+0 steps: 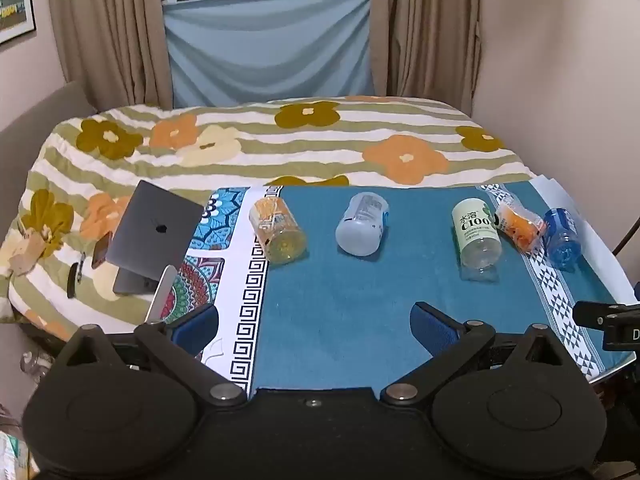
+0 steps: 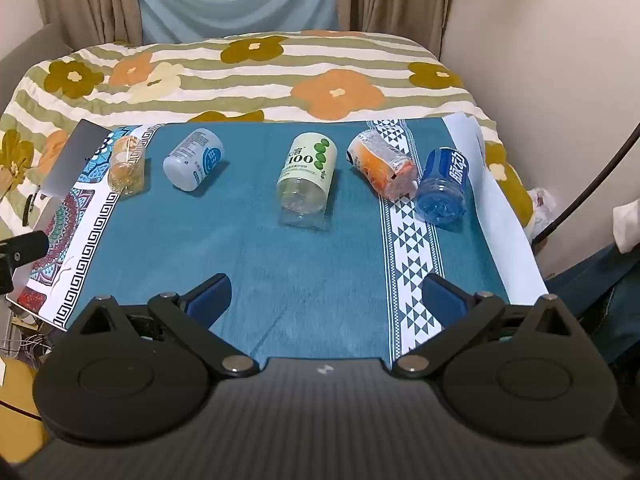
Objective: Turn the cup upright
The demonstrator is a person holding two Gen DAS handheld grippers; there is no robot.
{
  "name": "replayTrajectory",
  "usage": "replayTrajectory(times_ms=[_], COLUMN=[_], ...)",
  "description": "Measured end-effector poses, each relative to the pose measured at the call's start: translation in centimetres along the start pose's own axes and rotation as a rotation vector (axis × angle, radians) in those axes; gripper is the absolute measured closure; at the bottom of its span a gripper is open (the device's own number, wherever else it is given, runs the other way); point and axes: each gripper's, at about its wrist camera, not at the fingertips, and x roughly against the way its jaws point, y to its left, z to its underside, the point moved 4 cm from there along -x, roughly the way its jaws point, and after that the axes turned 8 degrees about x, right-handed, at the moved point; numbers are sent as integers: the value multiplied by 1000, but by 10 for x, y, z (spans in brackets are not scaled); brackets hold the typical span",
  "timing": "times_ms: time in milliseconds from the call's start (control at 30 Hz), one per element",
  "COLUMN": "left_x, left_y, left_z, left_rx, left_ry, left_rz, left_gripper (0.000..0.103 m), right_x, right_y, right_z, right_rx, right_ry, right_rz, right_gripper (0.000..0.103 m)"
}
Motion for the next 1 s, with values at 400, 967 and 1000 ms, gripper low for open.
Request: replayTrajectory(times_ms=[400, 967, 1000], left_x=[12, 14, 14], left_y=[-12, -14, -14], left_z=[5, 6, 6], left_rx=[-13, -12, -12], left_ry=[-42, -39, -39], left_rz=[0, 15, 15], left_gripper=[0, 0, 0], right_x=[6, 13, 13], right_y=[0, 4, 4], right_z=[5, 9, 9], right_rx=[9, 6, 5], right_ry=[-2, -1, -2], right_rz=[11, 21, 20], right_gripper=[0, 0, 0])
